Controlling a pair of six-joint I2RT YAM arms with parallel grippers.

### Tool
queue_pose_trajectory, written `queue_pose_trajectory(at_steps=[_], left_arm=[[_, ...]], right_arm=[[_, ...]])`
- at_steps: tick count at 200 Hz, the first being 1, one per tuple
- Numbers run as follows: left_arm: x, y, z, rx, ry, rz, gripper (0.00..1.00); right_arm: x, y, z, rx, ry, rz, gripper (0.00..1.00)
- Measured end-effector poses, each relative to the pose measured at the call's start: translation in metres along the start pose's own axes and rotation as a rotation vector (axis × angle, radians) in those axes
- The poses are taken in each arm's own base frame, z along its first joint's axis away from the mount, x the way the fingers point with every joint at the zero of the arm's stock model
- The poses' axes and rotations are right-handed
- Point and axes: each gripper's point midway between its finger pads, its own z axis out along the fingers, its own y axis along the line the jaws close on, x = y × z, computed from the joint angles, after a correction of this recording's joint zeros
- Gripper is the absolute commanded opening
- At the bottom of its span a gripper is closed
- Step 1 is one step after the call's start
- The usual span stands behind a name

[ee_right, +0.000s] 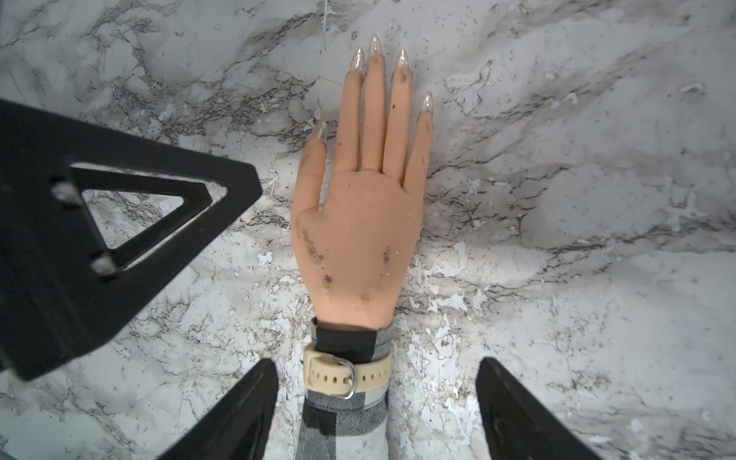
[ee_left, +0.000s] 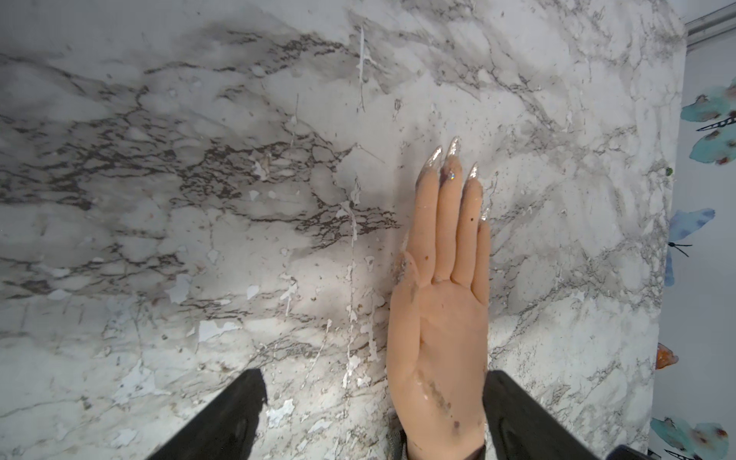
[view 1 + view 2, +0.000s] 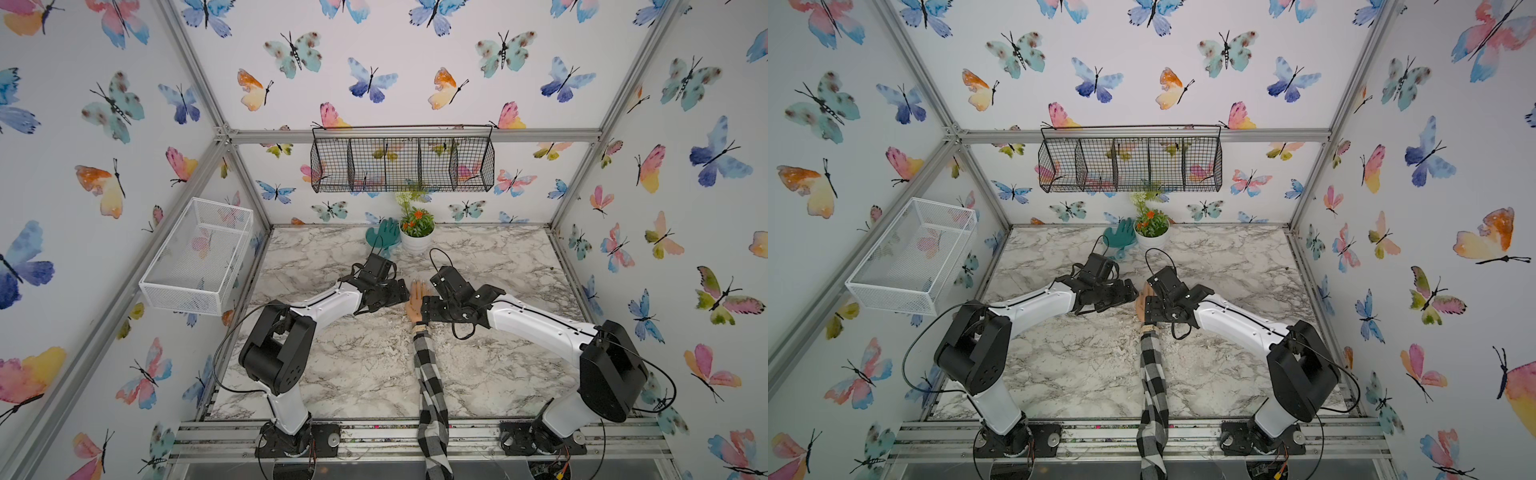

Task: Take off the watch
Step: Untie the watch from the hand.

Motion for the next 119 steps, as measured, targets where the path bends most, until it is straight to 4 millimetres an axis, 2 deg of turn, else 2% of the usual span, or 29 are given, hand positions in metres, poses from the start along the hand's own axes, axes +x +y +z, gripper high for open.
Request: queue_pose_trajectory(at_steps=[57,119], left_arm=[[0.016,-0.006,0.015,-0.021,0.04,0.031,0.88],[0.021,0.001,0.023,-0.053,0.05,0.034,0.88]], right_arm=[[0.013,0.005,0.01,-0.027,0.065,-0.006,0.91],[0.024,0.002,0.013,-0.034,0.106,-0.021,0.78]])
